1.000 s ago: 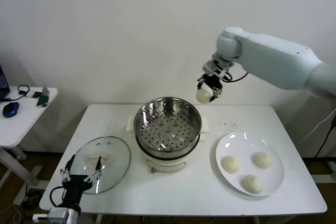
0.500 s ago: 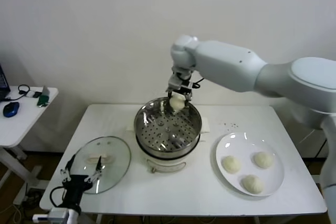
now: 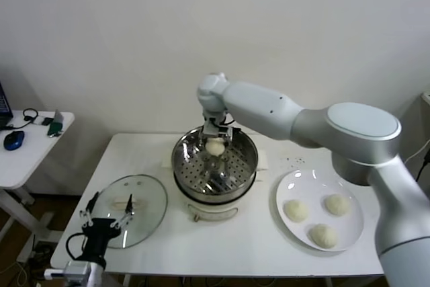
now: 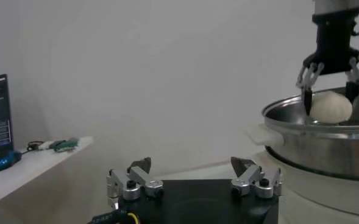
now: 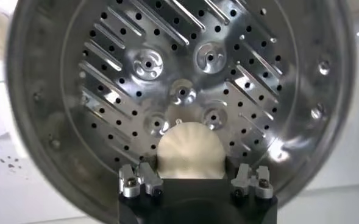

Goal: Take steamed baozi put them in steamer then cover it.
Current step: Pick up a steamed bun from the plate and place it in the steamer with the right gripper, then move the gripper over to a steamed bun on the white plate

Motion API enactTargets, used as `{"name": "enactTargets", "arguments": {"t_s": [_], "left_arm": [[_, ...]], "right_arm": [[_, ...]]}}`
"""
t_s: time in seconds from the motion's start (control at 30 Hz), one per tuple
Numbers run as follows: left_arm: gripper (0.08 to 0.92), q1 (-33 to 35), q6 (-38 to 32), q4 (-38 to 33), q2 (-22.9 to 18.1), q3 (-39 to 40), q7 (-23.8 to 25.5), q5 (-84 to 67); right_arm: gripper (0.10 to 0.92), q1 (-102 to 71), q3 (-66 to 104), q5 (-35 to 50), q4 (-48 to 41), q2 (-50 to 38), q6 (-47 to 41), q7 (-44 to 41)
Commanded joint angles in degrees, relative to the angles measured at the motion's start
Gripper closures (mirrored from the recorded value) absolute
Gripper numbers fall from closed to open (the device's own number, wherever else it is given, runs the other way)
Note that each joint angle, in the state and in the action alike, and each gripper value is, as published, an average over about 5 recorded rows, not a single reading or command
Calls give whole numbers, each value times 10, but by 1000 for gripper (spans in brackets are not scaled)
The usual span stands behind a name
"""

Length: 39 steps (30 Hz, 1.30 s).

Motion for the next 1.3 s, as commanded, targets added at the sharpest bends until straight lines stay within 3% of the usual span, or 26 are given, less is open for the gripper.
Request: {"name": "enactTargets", "arguments": {"t_s": [0.03,0.27,0.6,0.77,1.0,1.3], "left_arm": [[177,-1,1,-2,2,0,0,2],[177,1,1,-4,3,1,-1,2],[177,1,-1,-12,3,2,-8,3],[177,1,-5,-16,5,7,-3,-4],[177,2,-4,-22,5,9,-5,-7],[177,14,-11,-32,10,9,-1,-20]], "right_arm": [[308,-30,13,-48,-16,17,19,7],[208,-29,26,-48,-20,14,8,5],[202,40,40,35,48,-50,-5,-33],[203,137,-22,209,145,-152,-137,-46],[203,231,-137,414,256,-330,-291,22],[203,190,-166,474,338,-507,-420,45]]}}
